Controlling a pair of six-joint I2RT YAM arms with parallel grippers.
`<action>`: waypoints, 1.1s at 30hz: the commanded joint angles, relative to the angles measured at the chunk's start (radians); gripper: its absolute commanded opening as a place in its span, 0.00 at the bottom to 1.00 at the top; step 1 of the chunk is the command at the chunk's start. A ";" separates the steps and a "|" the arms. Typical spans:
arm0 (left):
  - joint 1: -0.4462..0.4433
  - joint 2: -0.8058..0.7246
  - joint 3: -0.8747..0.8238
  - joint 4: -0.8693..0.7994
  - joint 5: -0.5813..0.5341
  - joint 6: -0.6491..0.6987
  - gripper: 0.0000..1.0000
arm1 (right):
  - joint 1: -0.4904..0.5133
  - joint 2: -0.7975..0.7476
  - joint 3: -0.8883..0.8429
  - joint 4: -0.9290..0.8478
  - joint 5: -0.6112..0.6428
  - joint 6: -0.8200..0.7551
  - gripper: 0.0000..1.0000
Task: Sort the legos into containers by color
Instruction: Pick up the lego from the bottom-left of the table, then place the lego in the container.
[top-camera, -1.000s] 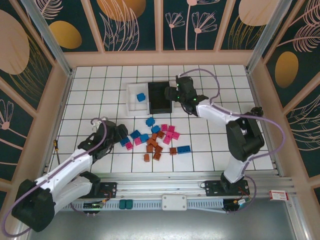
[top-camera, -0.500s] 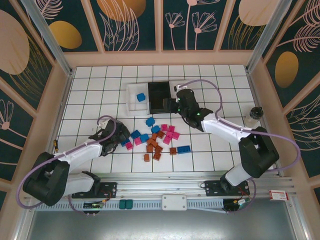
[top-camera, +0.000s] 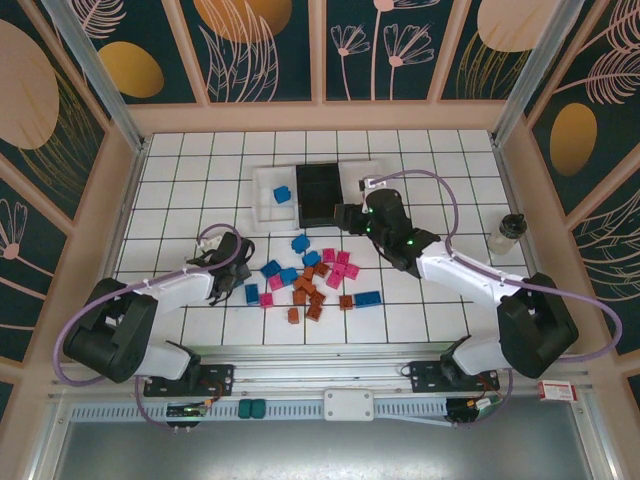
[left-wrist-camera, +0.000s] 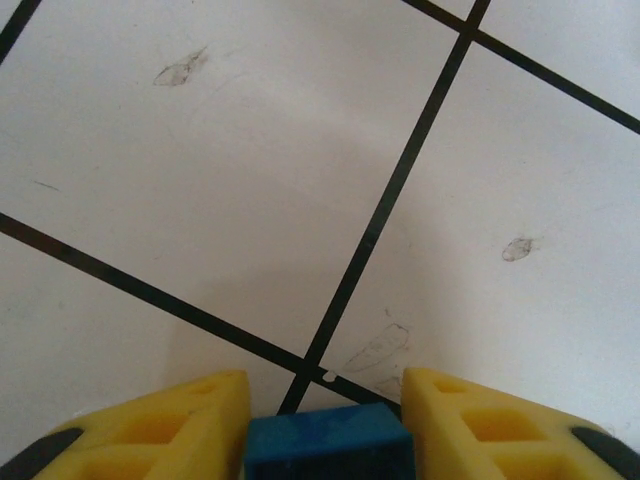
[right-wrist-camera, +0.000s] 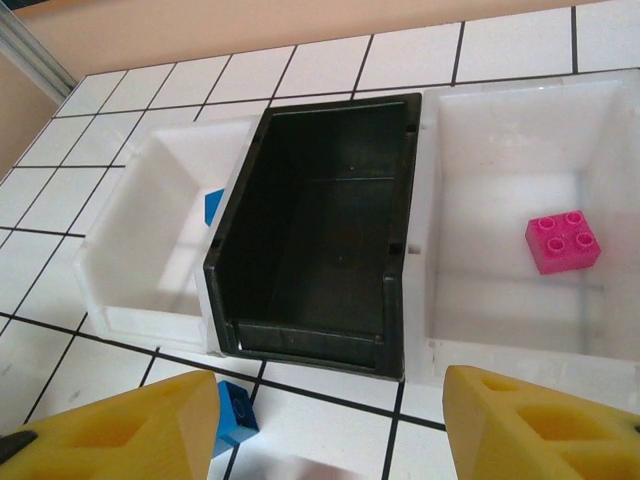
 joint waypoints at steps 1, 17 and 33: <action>0.006 0.010 0.021 0.067 0.055 0.002 0.35 | 0.008 -0.034 -0.021 0.033 0.029 0.019 0.61; 0.006 0.156 0.543 -0.012 0.058 0.163 0.28 | 0.006 -0.122 -0.157 0.024 0.005 0.096 0.61; 0.007 0.522 0.960 -0.054 0.044 0.194 0.65 | 0.011 -0.284 -0.340 -0.108 -0.090 0.163 0.63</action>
